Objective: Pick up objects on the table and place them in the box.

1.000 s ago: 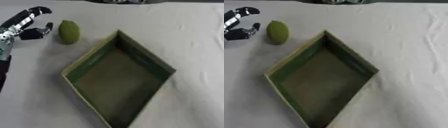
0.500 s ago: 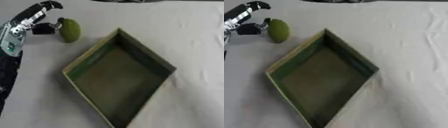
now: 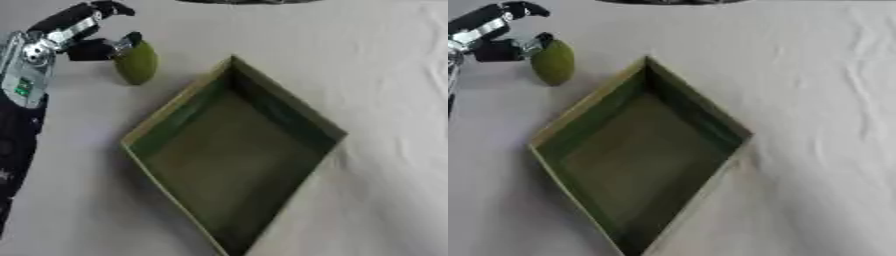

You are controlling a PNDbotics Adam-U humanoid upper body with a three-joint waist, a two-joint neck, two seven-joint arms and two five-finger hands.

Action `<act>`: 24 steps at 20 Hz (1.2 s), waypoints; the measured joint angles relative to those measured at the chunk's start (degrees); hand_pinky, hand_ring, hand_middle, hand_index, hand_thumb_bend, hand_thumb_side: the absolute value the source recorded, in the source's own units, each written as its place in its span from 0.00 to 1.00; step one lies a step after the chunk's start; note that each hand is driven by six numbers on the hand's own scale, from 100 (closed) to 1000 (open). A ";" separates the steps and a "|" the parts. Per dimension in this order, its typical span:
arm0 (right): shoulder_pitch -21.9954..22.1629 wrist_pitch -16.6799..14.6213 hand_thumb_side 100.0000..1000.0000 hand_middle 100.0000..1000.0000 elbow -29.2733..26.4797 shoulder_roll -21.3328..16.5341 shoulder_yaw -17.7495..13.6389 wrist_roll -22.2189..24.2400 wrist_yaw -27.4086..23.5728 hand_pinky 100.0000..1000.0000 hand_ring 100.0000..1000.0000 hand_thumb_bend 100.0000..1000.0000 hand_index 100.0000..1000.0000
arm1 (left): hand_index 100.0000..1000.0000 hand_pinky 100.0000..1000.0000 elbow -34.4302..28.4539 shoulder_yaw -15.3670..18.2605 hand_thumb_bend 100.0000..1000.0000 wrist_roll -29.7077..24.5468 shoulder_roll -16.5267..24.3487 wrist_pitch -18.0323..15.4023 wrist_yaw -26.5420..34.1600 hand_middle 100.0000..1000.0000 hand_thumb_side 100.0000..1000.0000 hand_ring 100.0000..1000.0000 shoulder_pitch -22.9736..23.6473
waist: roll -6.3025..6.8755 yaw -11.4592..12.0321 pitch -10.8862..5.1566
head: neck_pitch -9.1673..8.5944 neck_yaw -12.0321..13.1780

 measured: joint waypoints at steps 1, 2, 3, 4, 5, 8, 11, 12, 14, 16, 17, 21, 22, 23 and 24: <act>0.00 0.02 0.48 0.53 0.00 0.01 0.00 0.02 -0.04 0.79 0.58 0.00 0.69 | 0.95 0.99 -0.06 -0.01 0.21 -0.32 0.00 0.27 -0.76 0.89 0.73 0.97 0.01 | 0.00 -0.02 0.00 | 0.02 -0.01; -0.01 0.07 0.48 0.53 0.00 0.02 0.01 0.07 -0.13 0.79 0.58 0.00 0.69 | 0.95 0.99 -0.13 -0.02 0.20 -0.70 0.00 0.45 -1.49 0.89 0.71 0.97 0.05 | 0.01 -0.03 0.00 | 0.06 -0.01; -0.01 0.10 0.48 0.53 0.00 0.02 0.01 0.11 -0.23 0.79 0.58 0.00 0.69 | 0.96 0.99 -0.13 -0.05 0.21 -1.18 -0.02 0.57 -2.15 0.89 0.70 0.98 0.10 | 0.01 -0.04 0.00 | 0.18 -0.01; -0.01 0.12 0.48 0.53 0.00 0.03 0.01 0.13 -0.34 0.79 0.58 0.00 0.69 | 0.96 0.99 -0.13 -0.10 0.22 -1.72 -0.03 0.59 -2.80 0.89 0.63 0.98 0.12 | 0.00 -0.05 0.00 | 0.20 -0.02; -0.01 0.15 0.48 0.53 0.00 0.03 0.02 0.17 -0.42 0.79 0.58 0.00 0.69 | 0.96 0.99 -0.12 -0.13 0.23 -2.32 -0.04 0.52 -3.40 0.89 0.56 0.98 0.12 | 0.00 -0.06 0.00 | 0.20 -0.02; -0.01 0.19 0.48 0.53 0.00 0.08 0.03 0.20 -0.51 0.79 0.58 0.00 0.69 | 0.97 0.99 -0.12 -0.14 0.24 -3.89 -0.05 0.13 -4.99 0.89 0.42 0.98 0.13 | 0.00 -0.32 0.00 | 0.21 -0.02; -0.02 0.20 0.48 0.53 0.00 0.19 0.04 0.21 -0.73 0.79 0.58 0.00 0.69 | 0.97 0.99 -0.09 -0.13 0.25 -4.48 -0.07 0.00 -6.18 0.90 0.36 0.98 0.13 | 0.00 -0.48 0.00 | 0.22 -0.02; -0.03 0.20 0.48 0.53 0.00 0.25 0.05 0.22 -0.85 0.79 0.58 0.00 0.68 | 0.97 0.99 0.00 -0.13 0.25 -4.49 -0.07 0.00 -6.58 0.90 0.36 0.98 0.13 | 0.00 -0.67 0.00 | 0.22 -0.02; -0.04 0.21 0.48 0.53 0.00 0.48 0.05 0.22 -0.97 0.79 0.58 0.00 0.68 | 0.97 0.99 0.08 -0.13 0.25 -4.48 -0.28 0.01 -7.18 0.90 0.35 0.98 0.13 | 0.00 -0.83 0.00 | 0.22 -0.02; -0.06 0.21 0.48 0.53 0.00 0.55 0.08 0.23 -1.00 0.79 0.58 0.00 0.68 | 0.97 0.99 0.41 -0.10 0.25 -4.52 -0.52 0.10 -7.64 0.90 0.37 0.98 0.14 | -0.02 -1.04 0.00 | 0.22 -0.02; -0.06 0.21 0.48 0.53 0.00 0.56 0.08 0.23 -1.01 0.79 0.58 0.00 0.68 | 0.97 0.99 0.69 -0.06 0.26 -4.60 -0.54 0.23 -7.82 0.90 0.38 0.98 0.15 | -0.03 -1.19 0.01 | 0.22 -0.02; -0.12 0.23 0.48 0.53 0.00 0.78 0.09 0.24 -1.02 0.79 0.58 0.00 0.68 | 0.98 0.98 2.03 0.23 0.25 -4.44 -0.55 1.07 -8.68 0.90 0.36 0.97 0.14 | -0.10 -1.69 0.26 | 0.20 0.07; -0.23 0.23 0.48 0.53 0.00 0.93 0.09 0.24 -1.02 0.79 0.58 0.00 0.68 | 0.98 0.97 2.38 0.39 0.23 -4.34 -0.56 1.29 -8.91 0.89 0.35 0.97 0.13 | -0.11 -1.81 0.34 | 0.19 0.10; -0.34 0.23 0.48 0.53 0.00 1.01 0.09 0.24 -1.03 0.79 0.58 0.00 0.68 | 0.97 0.96 2.73 0.46 0.23 -4.31 -0.58 1.51 -9.11 0.88 0.35 0.96 0.11 | -0.11 -1.84 0.40 | 0.18 0.12; -0.39 0.23 0.48 0.53 0.00 1.01 0.09 0.24 -1.03 0.79 0.57 0.00 0.68 | 0.97 0.96 3.09 0.49 0.22 -4.34 -0.60 1.69 -9.30 0.88 0.35 0.96 0.11 | -0.11 -1.84 0.47 | 0.17 0.14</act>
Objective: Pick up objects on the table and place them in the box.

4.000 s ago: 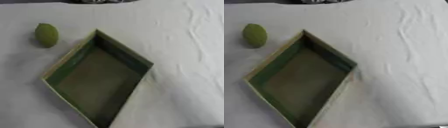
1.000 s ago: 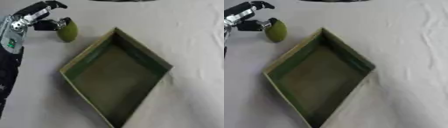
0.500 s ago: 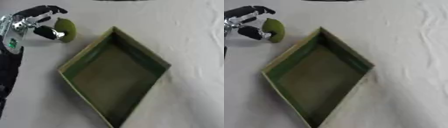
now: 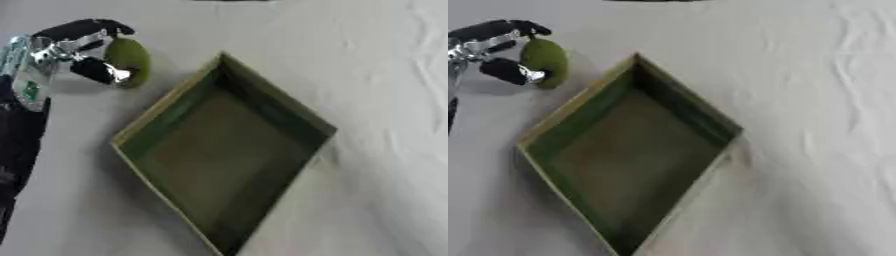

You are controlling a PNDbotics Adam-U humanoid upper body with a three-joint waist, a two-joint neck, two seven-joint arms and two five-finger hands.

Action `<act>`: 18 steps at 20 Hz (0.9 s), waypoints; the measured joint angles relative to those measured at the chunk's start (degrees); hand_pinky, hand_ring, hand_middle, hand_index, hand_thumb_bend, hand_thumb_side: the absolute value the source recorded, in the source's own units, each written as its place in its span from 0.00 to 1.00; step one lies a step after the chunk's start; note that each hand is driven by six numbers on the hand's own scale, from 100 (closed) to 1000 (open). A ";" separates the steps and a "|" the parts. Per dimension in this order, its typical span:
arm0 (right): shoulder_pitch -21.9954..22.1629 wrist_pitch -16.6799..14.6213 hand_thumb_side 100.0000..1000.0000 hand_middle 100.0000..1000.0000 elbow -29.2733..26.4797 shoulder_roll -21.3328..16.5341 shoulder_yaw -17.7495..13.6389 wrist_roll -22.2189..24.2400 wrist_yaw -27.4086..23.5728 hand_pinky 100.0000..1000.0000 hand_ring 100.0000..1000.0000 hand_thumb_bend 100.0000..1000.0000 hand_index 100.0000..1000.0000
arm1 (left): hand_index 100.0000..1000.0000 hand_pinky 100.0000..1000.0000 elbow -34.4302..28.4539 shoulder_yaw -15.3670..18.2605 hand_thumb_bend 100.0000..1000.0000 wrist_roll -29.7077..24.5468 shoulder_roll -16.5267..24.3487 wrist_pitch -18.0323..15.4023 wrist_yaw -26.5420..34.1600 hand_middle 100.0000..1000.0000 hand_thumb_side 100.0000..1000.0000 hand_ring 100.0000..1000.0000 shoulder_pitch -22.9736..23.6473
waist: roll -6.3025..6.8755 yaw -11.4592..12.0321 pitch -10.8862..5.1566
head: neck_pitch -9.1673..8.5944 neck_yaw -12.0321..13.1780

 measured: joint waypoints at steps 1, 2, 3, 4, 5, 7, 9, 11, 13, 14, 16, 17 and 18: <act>-0.08 0.00 0.48 0.53 0.00 0.01 0.00 0.00 0.00 0.79 0.57 0.00 0.68 | 0.97 0.95 0.30 0.03 0.21 -0.08 -0.12 0.10 -0.16 0.86 0.36 0.95 0.00 | 0.00 0.00 0.05 | 0.00 0.02; -0.11 0.01 0.48 0.53 0.00 0.01 0.00 -0.01 -0.01 0.79 0.57 0.00 0.68 | 0.97 0.95 0.55 0.04 0.21 -0.23 -0.30 0.19 -0.26 0.86 0.36 0.95 0.00 | 0.00 0.01 0.07 | 0.00 0.02; -0.11 0.01 0.48 0.53 0.00 0.03 0.00 -0.01 -0.01 0.79 0.57 0.00 0.68 | 0.97 0.95 0.70 0.04 0.21 -0.40 -0.44 0.22 -0.30 0.86 0.36 0.95 0.00 | 0.00 0.01 0.07 | 0.00 0.02; -0.11 0.02 0.48 0.53 0.00 0.04 0.00 -0.02 -0.01 0.79 0.57 0.00 0.68 | 0.95 0.93 0.83 0.04 0.19 -0.59 -0.46 0.22 -0.32 0.80 0.38 0.91 0.00 | 0.01 0.01 0.08 | 0.00 0.02; -0.11 0.02 0.48 0.53 0.00 0.04 0.00 -0.02 -0.02 0.79 0.57 0.00 0.68 | 0.94 0.92 0.86 0.04 0.18 -0.86 -0.46 0.21 -0.45 0.78 0.39 0.90 0.00 | 0.02 0.00 0.08 | 0.00 0.02; -0.11 0.06 0.48 0.53 0.00 0.05 -0.04 -0.08 -0.03 0.79 0.57 0.00 0.68 | 0.92 0.90 0.88 -0.02 0.16 -1.51 -0.46 0.14 -0.86 0.71 0.38 0.86 0.00 | 0.09 -0.07 0.08 | 0.01 0.03; -0.10 0.13 0.48 0.53 0.00 0.06 -0.07 -0.18 -0.04 0.79 0.57 0.00 0.68 | 0.90 0.87 0.87 -0.06 0.15 -2.03 -0.46 0.06 -1.25 0.65 0.37 0.82 0.00 | 0.11 -0.11 0.08 | 0.03 0.06; -0.10 0.20 0.48 0.53 0.00 0.07 -0.07 -0.27 -0.04 0.79 0.57 0.00 0.68 | 0.88 0.85 0.80 -0.07 0.12 -2.36 -0.46 -0.03 -1.44 0.60 0.34 0.79 0.00 | 0.10 -0.12 0.08 | 0.05 0.09; -0.09 0.21 0.48 0.53 0.00 0.08 -0.08 -0.30 -0.04 0.79 0.57 0.00 0.68 | 0.86 0.81 0.53 -0.09 0.06 -2.48 -0.46 -0.04 -1.60 0.56 0.28 0.76 -0.08 | 0.07 -0.19 0.06 | 0.08 0.10; -0.07 0.21 0.48 0.53 0.00 0.08 -0.08 -0.32 -0.04 0.79 0.57 0.00 0.68 | 0.85 0.80 0.41 -0.11 0.05 -2.49 -0.46 -0.02 -1.69 0.56 0.27 0.75 -0.08 | 0.03 -0.23 0.06 | 0.09 0.11; -0.04 0.21 0.48 0.53 0.00 0.09 -0.08 -0.35 -0.04 0.79 0.57 0.00 0.68 | 0.83 0.76 -0.06 -0.21 0.00 -2.45 -0.46 0.02 -1.73 0.53 0.16 0.71 -0.08 | -0.10 -0.25 0.01 | 0.11 0.12; 0.05 0.21 0.48 0.53 0.00 0.10 -0.08 -0.37 -0.04 0.79 0.57 0.00 0.68 | 0.82 0.73 -0.39 -0.41 0.00 -2.39 -0.46 0.08 -1.73 0.52 0.08 0.70 -0.08 | -0.16 -0.24 -0.01 | 0.14 0.12; 0.20 0.22 0.48 0.53 0.00 0.11 -0.08 -0.42 -0.04 0.79 0.57 0.00 0.68 | 0.81 0.72 -0.75 -0.50 0.00 -2.33 -0.46 0.14 -1.74 0.52 0.06 0.69 -0.06 | -0.21 -0.24 -0.04 | 0.30 0.12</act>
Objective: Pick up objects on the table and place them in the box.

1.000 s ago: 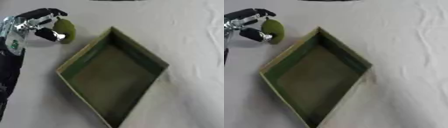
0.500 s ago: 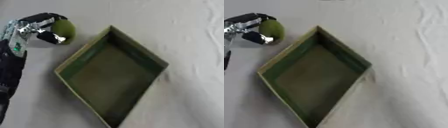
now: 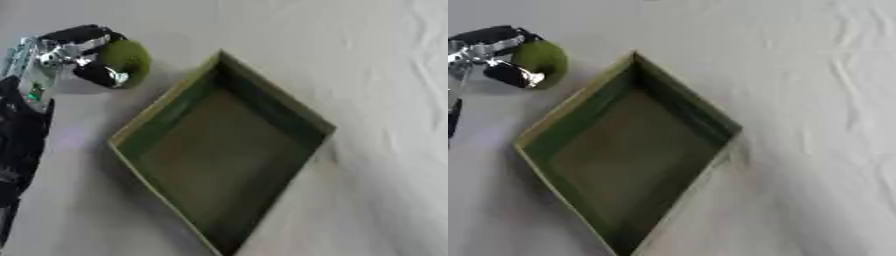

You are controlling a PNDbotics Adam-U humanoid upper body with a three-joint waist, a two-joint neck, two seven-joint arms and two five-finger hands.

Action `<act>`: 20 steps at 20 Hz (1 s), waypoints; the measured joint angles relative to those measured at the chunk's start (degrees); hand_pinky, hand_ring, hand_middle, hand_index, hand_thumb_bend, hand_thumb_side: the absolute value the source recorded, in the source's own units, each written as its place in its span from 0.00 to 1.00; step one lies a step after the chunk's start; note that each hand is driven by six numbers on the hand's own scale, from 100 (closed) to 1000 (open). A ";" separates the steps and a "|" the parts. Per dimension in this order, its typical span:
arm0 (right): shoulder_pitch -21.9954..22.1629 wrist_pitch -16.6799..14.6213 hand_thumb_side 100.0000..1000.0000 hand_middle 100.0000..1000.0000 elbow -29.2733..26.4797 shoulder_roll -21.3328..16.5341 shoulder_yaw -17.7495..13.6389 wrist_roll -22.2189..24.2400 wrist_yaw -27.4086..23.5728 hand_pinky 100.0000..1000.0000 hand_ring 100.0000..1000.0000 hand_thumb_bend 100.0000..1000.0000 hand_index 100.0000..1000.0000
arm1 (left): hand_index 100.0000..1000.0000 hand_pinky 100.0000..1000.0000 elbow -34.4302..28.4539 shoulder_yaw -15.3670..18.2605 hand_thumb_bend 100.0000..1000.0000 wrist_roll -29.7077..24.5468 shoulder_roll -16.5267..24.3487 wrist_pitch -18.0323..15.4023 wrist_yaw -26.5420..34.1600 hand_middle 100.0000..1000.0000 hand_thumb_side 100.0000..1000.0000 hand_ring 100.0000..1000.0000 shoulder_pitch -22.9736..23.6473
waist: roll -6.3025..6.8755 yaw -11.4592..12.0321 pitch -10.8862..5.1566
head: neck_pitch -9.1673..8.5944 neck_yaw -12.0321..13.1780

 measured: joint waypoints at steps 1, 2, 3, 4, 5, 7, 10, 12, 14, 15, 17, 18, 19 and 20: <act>0.13 -0.01 0.48 0.53 0.00 0.02 0.00 -0.04 0.00 0.79 0.57 0.00 0.68 | 0.81 0.69 -0.38 -0.18 0.00 0.10 0.00 0.10 0.00 0.51 0.02 0.67 0.03 | -0.03 0.02 -0.07 | 0.21 0.00; 0.19 -0.01 0.48 0.53 0.00 0.04 0.00 -0.07 0.00 0.79 0.57 0.00 0.68 | 0.81 0.68 -0.73 -0.34 0.00 0.20 -0.01 0.22 0.00 0.51 0.02 0.66 0.04 | -0.03 0.05 -0.15 | 0.28 0.00; 0.19 0.00 0.48 0.53 0.00 0.05 0.00 -0.08 0.00 0.79 0.57 0.00 0.68 | 0.81 0.66 -1.06 -0.51 0.00 0.28 -0.01 0.32 0.00 0.51 0.03 0.65 0.06 | -0.03 0.05 -0.23 | 0.29 0.00; 0.20 0.01 0.48 0.53 0.00 0.05 0.00 -0.10 0.00 0.79 0.57 0.00 0.68 | 0.81 0.64 -1.37 -0.68 0.00 0.35 -0.02 0.44 0.00 0.52 0.05 0.64 0.10 | -0.05 0.07 -0.29 | 0.30 -0.01; 0.22 0.02 0.48 0.53 0.00 0.05 0.00 -0.11 0.00 0.79 0.57 0.00 0.68 | 0.80 0.61 -1.73 -0.83 0.00 0.42 -0.03 0.56 0.00 0.51 0.07 0.62 0.14 | -0.07 0.08 -0.29 | 0.31 -0.02; 0.24 0.06 0.48 0.53 0.00 0.05 0.00 -0.15 0.00 0.79 0.57 0.00 0.68 | 0.79 0.58 -2.67 -1.17 0.00 0.81 -0.05 0.90 -0.04 0.50 0.09 0.60 0.31 | -0.12 0.15 -0.31 | 0.35 -0.04; 0.27 0.11 0.48 0.53 0.00 0.05 -0.01 -0.20 0.00 0.79 0.57 0.00 0.68 | 0.74 0.51 -4.63 -1.72 0.00 2.35 -0.06 1.65 -0.69 0.47 0.10 0.55 0.58 | -0.19 0.34 -0.36 | 0.60 -0.27; 0.45 0.11 0.48 0.53 0.00 0.05 -0.02 -0.25 0.00 0.79 0.57 0.00 0.68 | 0.71 0.47 -6.29 -2.11 0.00 3.91 -0.09 2.00 -1.38 0.44 0.09 0.53 0.65 | -0.19 0.47 -0.39 | 0.78 -0.52; 0.59 0.09 0.48 0.53 0.00 0.05 -0.04 -0.34 0.00 0.79 0.57 0.00 0.68 | 0.69 0.45 -8.23 -2.65 0.00 5.60 -0.17 2.16 -2.07 0.42 0.08 0.51 0.83 | -0.18 0.53 -0.40 | 0.83 -0.65; 0.68 0.08 0.48 0.53 0.00 0.05 -0.05 -0.43 0.00 0.79 0.57 0.00 0.68 | 0.69 0.45 -9.21 -2.95 0.00 6.43 -0.21 2.17 -2.44 0.42 0.08 0.51 0.97 | -0.17 0.54 -0.40 | 0.87 -0.73; 0.68 0.12 0.48 0.53 0.00 0.05 -0.05 -0.55 0.02 0.79 0.57 0.00 0.68 | 0.69 0.45 -10.75 -3.48 0.00 7.65 -0.23 2.18 -3.05 0.42 0.07 0.51 1.11 | -0.16 0.56 -0.40 | 1.06 -0.82; 0.69 0.15 0.47 0.53 0.00 0.05 -0.07 -0.62 0.04 0.79 0.57 0.00 0.68 | 0.67 0.42 -11.36 -3.68 0.00 8.13 -0.25 2.11 -3.21 0.40 0.05 0.50 1.12 | -0.16 0.57 -0.40 | 1.14 -0.85; 0.69 0.14 0.47 0.53 0.00 0.05 -0.16 -0.74 0.05 0.79 0.57 0.00 0.68 | 0.66 0.42 -12.31 -4.18 0.00 8.75 -0.29 1.79 -3.32 0.39 0.05 0.50 1.12 | -0.16 0.62 -0.42 | 1.27 -0.96; 0.70 0.11 0.49 0.53 0.00 0.05 -0.33 -0.88 0.06 0.79 0.57 0.00 0.68 | 0.66 0.42 -13.71 -4.80 0.00 9.43 -0.41 1.34 -3.33 0.39 0.05 0.50 1.12 | -0.14 0.66 -0.51 | 1.31 -1.07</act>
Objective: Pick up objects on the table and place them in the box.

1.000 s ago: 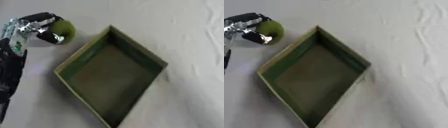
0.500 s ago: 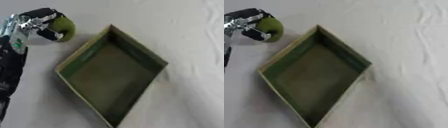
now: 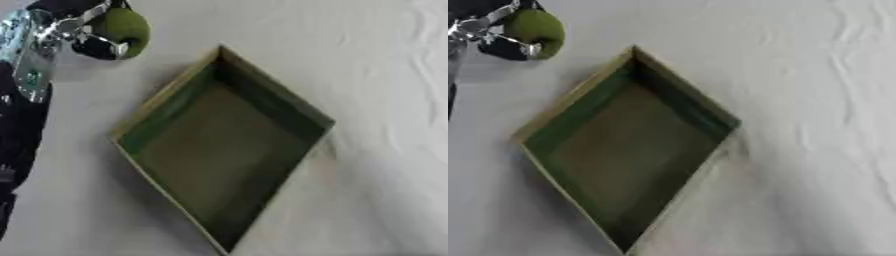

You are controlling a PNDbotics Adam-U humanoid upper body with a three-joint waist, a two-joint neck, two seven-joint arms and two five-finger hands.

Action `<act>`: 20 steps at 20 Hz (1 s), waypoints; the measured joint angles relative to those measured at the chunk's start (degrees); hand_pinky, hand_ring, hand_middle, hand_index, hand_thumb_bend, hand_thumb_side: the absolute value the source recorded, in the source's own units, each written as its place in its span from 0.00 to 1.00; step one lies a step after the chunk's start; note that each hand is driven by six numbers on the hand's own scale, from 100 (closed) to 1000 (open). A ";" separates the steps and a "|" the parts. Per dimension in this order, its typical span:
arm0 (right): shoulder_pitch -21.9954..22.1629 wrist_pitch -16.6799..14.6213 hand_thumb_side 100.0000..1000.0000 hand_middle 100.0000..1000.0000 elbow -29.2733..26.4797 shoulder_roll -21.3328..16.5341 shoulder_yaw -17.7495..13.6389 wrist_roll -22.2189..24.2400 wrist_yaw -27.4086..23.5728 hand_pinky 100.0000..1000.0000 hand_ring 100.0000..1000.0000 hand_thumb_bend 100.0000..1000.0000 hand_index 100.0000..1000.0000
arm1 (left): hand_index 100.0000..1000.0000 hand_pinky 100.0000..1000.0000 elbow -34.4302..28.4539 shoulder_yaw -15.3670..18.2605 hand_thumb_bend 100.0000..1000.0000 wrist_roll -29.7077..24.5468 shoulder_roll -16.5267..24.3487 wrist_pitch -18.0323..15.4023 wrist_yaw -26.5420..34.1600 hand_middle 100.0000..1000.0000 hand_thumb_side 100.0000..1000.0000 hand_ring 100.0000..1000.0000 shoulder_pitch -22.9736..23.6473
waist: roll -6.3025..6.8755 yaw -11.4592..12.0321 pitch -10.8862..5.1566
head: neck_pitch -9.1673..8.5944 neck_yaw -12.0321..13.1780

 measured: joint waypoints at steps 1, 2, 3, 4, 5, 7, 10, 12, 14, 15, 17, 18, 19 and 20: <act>0.01 -0.01 0.51 0.53 0.00 0.00 -0.11 -0.15 0.01 0.79 0.57 0.00 0.68 | 0.66 0.41 -1.50 -0.70 0.00 0.63 -0.05 -0.43 -0.01 0.38 0.05 0.49 0.01 | 0.07 0.00 -0.15 | 0.06 -0.17; 0.03 0.03 0.47 0.53 0.00 0.00 -0.20 -0.36 0.04 0.79 0.57 0.00 0.68 | 0.65 0.41 -2.98 -1.36 0.00 1.18 -0.06 -0.90 -0.05 0.38 0.05 0.49 0.07 | 0.14 0.00 -0.36 | 0.30 -0.42; 0.04 0.03 0.47 0.53 0.00 0.00 -0.33 -0.53 0.06 0.79 0.57 0.00 0.68 | 0.65 0.41 -4.33 -1.92 0.00 1.60 -0.08 -1.27 -0.02 0.38 0.04 0.49 0.18 | 0.18 0.01 -0.54 | 0.49 -0.65; 0.05 0.06 0.47 0.53 0.00 -0.01 -0.43 -0.71 0.07 0.79 0.57 0.00 0.68 | 0.65 0.41 -5.47 -2.52 0.00 1.96 -0.14 -1.60 0.19 0.38 0.03 0.49 0.37 | 0.18 0.01 -0.72 | 0.62 -0.96; 0.06 0.10 0.47 0.53 0.00 -0.01 -0.47 -0.87 0.09 0.79 0.57 0.00 0.68 | 0.65 0.41 -6.56 -3.12 0.00 2.24 -0.32 -1.90 0.50 0.37 0.03 0.49 0.52 | 0.17 0.07 -0.85 | 0.88 -1.24; 0.12 0.18 0.51 0.53 0.00 -0.06 -0.64 -1.23 0.15 0.79 0.57 0.00 0.68 | 0.65 0.40 -8.68 -4.34 0.00 2.64 -0.73 -2.42 1.40 0.37 0.03 0.49 0.85 | 0.23 0.10 -1.06 | 1.06 -1.73; 0.55 0.60 0.47 0.53 0.00 -0.21 -0.81 -1.72 0.28 0.79 0.57 0.00 0.68 | 0.65 0.40 -11.76 -6.25 0.00 3.00 -1.28 -3.25 2.80 0.36 0.02 0.49 1.44 | 0.46 0.25 -1.47 | 1.54 -2.36; 0.67 0.98 0.47 0.53 0.00 -0.37 -0.96 -2.08 0.30 0.79 0.57 0.00 0.68 | 0.64 0.40 -13.58 -7.46 0.00 3.18 -1.57 -3.75 3.75 0.36 0.04 0.48 1.89 | 0.51 0.50 -1.84 | 1.78 -2.72; 1.09 1.36 0.48 0.53 0.00 -0.89 -1.10 -2.36 0.30 0.79 0.57 0.00 0.68 | 0.63 0.39 -14.96 -8.57 0.00 3.27 -1.71 -4.19 4.94 0.36 0.05 0.48 2.46 | 0.54 0.79 -2.15 | 2.04 -3.10; 1.29 1.61 0.48 0.53 0.00 -1.34 -1.10 -2.45 0.30 0.79 0.57 0.00 0.68 | 0.63 0.39 -15.44 -9.19 0.00 3.30 -1.94 -4.46 5.67 0.36 0.07 0.48 2.95 | 0.64 1.04 -2.43 | 2.16 -3.34; 1.88 2.06 0.47 0.53 0.00 -2.58 -1.11 -2.57 0.32 0.78 0.57 0.00 0.68 | 0.62 0.38 -15.88 -10.54 0.00 3.31 -2.23 -5.18 7.23 0.35 0.09 0.47 3.98 | 0.91 1.35 -3.05 | 2.48 -3.86; 2.24 2.26 0.47 0.53 0.00 -3.27 -1.11 -2.64 0.34 0.78 0.57 0.00 0.68 | 0.62 0.38 -15.98 -11.21 0.00 3.28 -2.45 -5.55 8.10 0.35 0.10 0.47 4.49 | 1.09 1.59 -3.29 | 2.50 -4.16; 2.52 2.40 0.47 0.53 0.00 -3.93 -1.11 -2.68 0.40 0.78 0.57 0.00 0.68 | 0.62 0.38 -16.05 -11.83 0.00 3.22 -2.63 -5.91 8.97 0.35 0.10 0.47 5.00 | 1.20 1.78 -3.46 | 2.51 -4.48; 2.72 2.54 0.46 0.53 0.00 -4.54 -1.11 -2.76 0.52 0.78 0.57 0.00 0.68 | 0.62 0.38 -16.11 -12.47 0.00 3.06 -2.68 -6.26 9.72 0.35 0.10 0.47 5.50 | 1.27 1.87 -3.65 | 2.51 -4.80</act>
